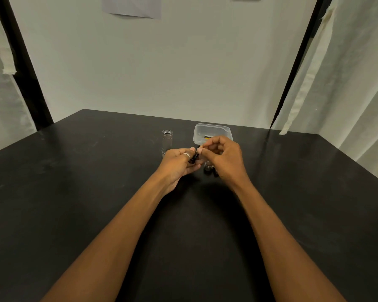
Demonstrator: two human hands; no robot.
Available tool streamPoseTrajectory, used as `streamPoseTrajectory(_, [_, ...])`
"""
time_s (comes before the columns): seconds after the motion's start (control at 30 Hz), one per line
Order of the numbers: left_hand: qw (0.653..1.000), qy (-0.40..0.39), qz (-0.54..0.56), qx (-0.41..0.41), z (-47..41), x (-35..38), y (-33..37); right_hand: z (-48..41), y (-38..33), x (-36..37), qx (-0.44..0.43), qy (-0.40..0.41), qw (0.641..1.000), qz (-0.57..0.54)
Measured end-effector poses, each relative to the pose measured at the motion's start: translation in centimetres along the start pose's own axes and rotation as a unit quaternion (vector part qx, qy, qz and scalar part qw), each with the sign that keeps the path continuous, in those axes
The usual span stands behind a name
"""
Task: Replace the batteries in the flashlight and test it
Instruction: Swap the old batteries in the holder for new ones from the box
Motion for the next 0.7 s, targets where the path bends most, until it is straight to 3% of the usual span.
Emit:
streamPoseTrajectory(0.23, [1.0,0.018,-0.003,-0.006,-0.1,0.0,0.0,-0.7,0.7,-2.7,0.11,0.06,0.975,-0.185])
streamPoseTrajectory(0.3, [1.0,0.014,-0.013,-0.007,-0.1,0.0,0.0,-0.9,1.4,-3.8,0.139,0.09,0.969,-0.181])
streamPoseTrajectory(0.43, [1.0,0.015,-0.022,-0.007,0.2,0.0,0.3,-1.3,2.9,-5.3,0.178,0.157,0.971,0.005])
streamPoseTrajectory(0.57, [0.999,0.014,-0.031,-0.003,0.4,0.2,0.6,-1.3,3.4,-5.0,0.179,0.131,0.96,0.17])
streamPoseTrajectory(0.7, [0.999,0.014,-0.036,0.0,0.6,0.4,1.0,-1.1,2.9,-4.2,0.162,0.094,0.95,0.251])
Point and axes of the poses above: each hand's wrist, its own z-axis away from the middle knuckle, its own x-axis out of the palm, y = z × x, the point moved 5 cm from there along -z, towards the middle knuckle, and after that the axes turned 13 degrees about x, right-handed, at the moved point
